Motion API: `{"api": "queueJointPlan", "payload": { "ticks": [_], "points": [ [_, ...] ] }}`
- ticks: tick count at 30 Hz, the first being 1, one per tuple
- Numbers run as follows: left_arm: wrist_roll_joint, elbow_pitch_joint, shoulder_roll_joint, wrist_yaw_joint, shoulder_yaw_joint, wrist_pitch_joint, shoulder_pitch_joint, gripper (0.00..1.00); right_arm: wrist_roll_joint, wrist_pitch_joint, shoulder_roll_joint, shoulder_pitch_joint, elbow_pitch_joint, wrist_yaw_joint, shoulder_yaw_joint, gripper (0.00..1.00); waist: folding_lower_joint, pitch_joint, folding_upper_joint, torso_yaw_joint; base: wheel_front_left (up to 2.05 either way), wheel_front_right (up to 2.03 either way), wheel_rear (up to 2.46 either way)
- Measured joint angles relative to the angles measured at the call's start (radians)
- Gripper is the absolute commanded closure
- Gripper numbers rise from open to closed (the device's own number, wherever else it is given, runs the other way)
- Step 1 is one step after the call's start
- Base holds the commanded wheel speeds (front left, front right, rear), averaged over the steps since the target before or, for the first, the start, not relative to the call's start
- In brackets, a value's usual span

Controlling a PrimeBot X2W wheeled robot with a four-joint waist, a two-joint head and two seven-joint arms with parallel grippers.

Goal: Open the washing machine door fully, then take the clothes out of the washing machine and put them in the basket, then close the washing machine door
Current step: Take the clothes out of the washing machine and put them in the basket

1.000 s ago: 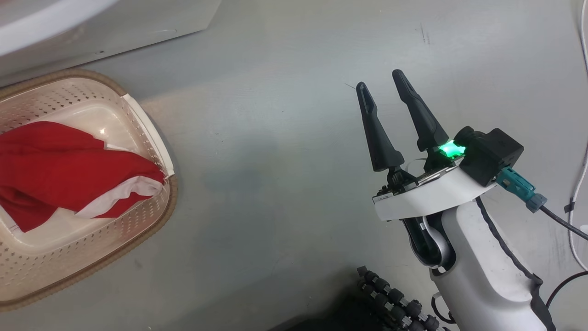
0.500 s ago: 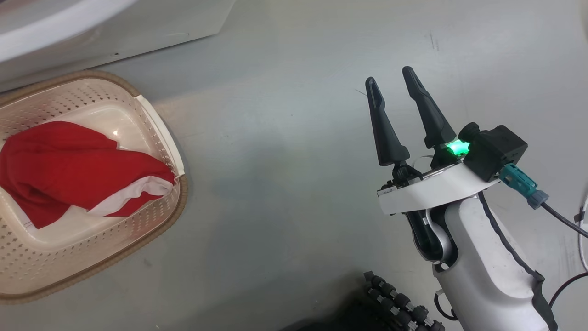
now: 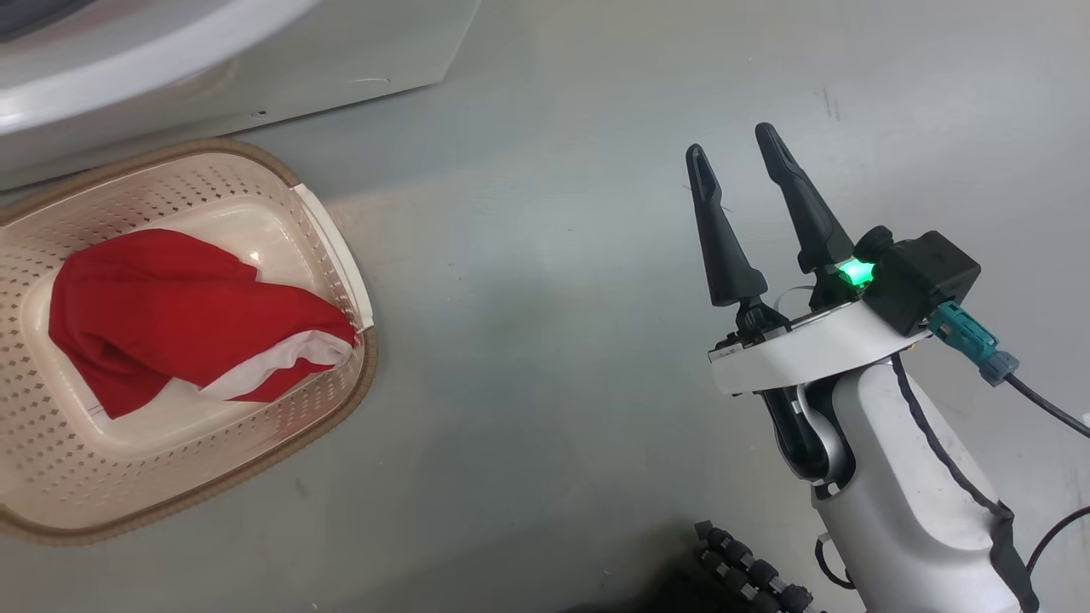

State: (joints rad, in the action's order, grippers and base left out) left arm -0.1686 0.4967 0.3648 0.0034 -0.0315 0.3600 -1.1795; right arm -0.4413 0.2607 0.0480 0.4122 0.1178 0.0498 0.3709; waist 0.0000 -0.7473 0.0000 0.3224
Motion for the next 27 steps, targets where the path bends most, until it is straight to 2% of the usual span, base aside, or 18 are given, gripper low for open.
{"api": "queueJointPlan", "payload": {
  "ticks": [8,22,27],
  "points": [
    [-0.038,-0.022,-0.097,-0.008,-0.014,-0.134,0.080,1.00,0.033,0.000,0.001,-0.009,0.020,0.000,-0.034,0.00,0.0000,0.037,0.0000,-0.036,0.00,0.00,0.00],
    [-0.063,-0.074,-0.194,-0.009,-0.025,-0.360,0.263,1.00,0.086,0.000,0.001,-0.066,0.055,0.001,-0.072,0.00,0.0000,0.143,0.0000,-0.118,0.00,0.00,0.00],
    [-0.071,-0.095,-0.217,0.001,-0.022,-0.433,0.344,1.00,0.102,0.000,0.001,-0.092,0.074,0.011,-0.067,0.00,0.0000,0.192,0.0000,-0.146,0.00,0.00,0.00]
  ]
}}
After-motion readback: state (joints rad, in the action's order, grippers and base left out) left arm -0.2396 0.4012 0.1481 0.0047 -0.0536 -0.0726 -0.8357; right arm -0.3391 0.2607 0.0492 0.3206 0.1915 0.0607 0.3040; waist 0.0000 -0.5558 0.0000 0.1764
